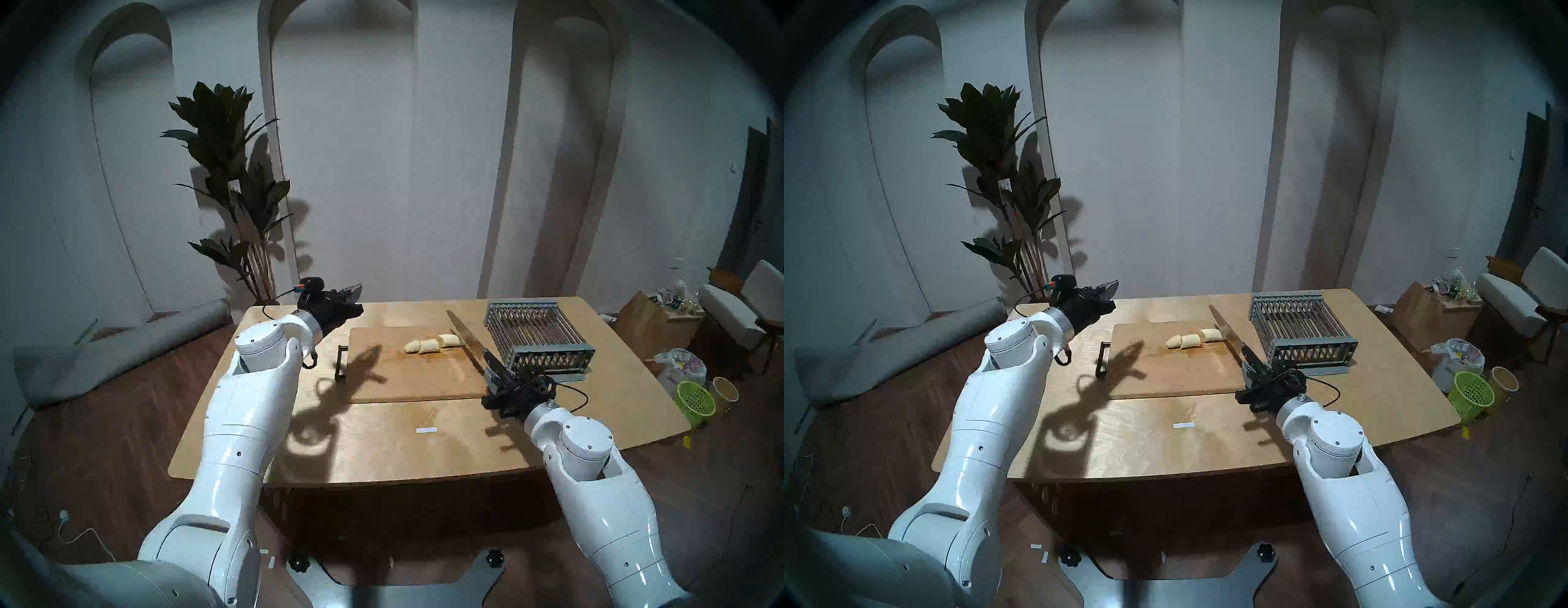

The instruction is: Cut the banana into four pieces on the cutting board

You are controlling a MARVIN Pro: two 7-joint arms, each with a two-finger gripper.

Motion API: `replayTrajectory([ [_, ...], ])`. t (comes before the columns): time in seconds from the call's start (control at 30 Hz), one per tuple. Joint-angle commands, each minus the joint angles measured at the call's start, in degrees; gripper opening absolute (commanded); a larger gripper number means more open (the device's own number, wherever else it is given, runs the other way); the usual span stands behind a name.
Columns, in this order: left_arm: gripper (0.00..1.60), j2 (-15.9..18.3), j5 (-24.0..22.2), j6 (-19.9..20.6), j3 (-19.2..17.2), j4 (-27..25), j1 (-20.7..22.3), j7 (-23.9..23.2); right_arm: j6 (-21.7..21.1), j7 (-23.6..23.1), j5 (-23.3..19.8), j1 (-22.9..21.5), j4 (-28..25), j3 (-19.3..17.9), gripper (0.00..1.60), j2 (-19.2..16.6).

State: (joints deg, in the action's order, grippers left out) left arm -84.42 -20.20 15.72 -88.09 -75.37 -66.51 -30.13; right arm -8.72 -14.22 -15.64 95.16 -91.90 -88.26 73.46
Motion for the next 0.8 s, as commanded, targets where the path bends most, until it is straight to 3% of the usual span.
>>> replayTrajectory([
  [0.0,0.00,0.4,-1.1,1.2,2.3,-2.6,2.0,-4.9,1.2,-0.7,-0.3,-3.5,0.4,-0.1,0.00,0.0],
  [0.33,0.00,-1.0,-3.1,6.0,8.6,-3.2,3.2,-13.8,1.1,-1.9,-0.9,-5.4,2.9,0.2,0.00,0.3],
  [0.5,0.00,-2.3,-2.8,7.8,11.3,-3.0,5.1,-14.8,1.2,-2.3,-1.1,-5.8,3.8,0.4,0.00,0.7],
  [0.77,0.00,-6.1,0.0,8.2,14.4,1.1,10.2,-11.2,1.3,-2.9,-1.2,-6.0,4.3,0.9,0.00,1.1],
])
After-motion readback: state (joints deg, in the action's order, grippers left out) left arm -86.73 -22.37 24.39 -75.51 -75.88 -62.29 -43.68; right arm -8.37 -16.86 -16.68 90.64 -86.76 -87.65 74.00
